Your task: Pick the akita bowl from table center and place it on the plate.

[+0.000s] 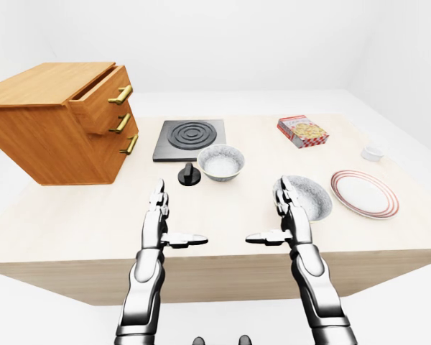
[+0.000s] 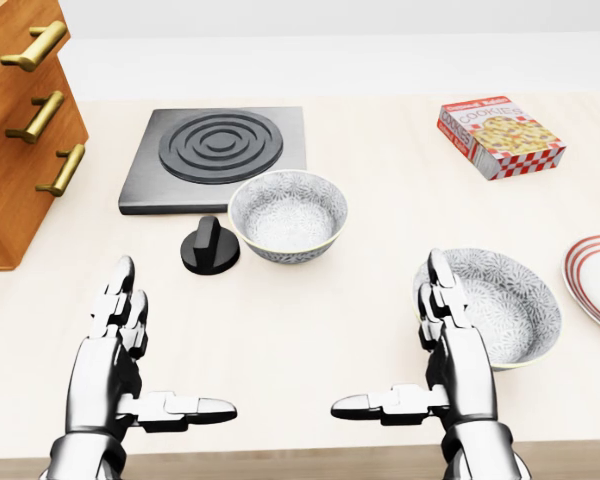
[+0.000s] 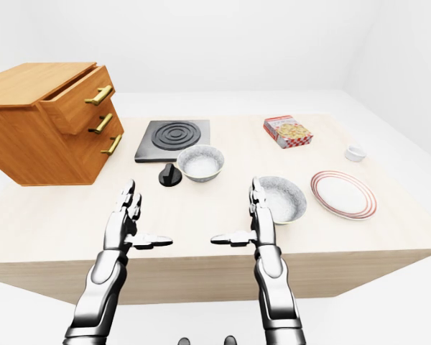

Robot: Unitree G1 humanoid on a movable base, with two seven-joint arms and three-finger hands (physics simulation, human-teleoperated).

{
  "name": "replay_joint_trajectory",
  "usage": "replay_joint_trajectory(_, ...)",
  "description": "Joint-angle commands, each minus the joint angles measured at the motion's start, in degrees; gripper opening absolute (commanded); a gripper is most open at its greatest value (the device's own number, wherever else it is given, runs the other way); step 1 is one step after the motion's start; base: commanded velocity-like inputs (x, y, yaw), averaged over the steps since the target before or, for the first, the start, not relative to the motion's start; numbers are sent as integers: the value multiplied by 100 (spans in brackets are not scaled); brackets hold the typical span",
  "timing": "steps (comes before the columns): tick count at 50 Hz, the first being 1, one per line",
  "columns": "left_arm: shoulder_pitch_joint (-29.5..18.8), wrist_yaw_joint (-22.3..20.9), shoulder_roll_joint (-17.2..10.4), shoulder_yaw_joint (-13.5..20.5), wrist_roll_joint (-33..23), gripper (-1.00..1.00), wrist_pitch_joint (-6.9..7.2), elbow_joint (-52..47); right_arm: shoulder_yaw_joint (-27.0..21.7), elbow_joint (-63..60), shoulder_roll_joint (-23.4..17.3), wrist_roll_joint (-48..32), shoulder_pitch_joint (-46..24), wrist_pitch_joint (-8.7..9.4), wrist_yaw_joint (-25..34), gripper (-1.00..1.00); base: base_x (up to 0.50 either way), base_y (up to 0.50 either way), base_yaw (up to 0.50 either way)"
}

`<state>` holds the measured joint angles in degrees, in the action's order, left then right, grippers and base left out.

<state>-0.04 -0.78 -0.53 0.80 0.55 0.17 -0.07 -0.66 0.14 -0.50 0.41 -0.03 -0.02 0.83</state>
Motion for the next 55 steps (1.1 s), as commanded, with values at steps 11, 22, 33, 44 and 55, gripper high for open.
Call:
replay_joint_trajectory(11, -1060, -79, -241, 232, -180, 100, 483, -65, -240, -619, -169, 63, -338, 502, 330, 100, 0, 0, 0)
replay_joint_trajectory(22, -1944, 53, -258, 192, -104, 100, 483, 370, -395, -786, -310, 114, -723, 502, 462, 100, 0, 0, 0)
replay_joint_trajectory(33, -1678, 10, -192, 140, -94, 100, 483, -4, -373, -863, -284, 22, -561, 502, 476, 100, -22, -34, 0)
replay_joint_trajectory(44, -1588, -8, -171, 117, -108, 100, 483, -149, -306, -1028, -233, 156, -489, 502, 722, 100, -6, -50, 0)
replay_joint_trajectory(55, -1493, -39, -184, 148, -79, 100, 483, -39, -250, -1007, -232, 105, -315, 502, 898, 100, 19, -49, 0)
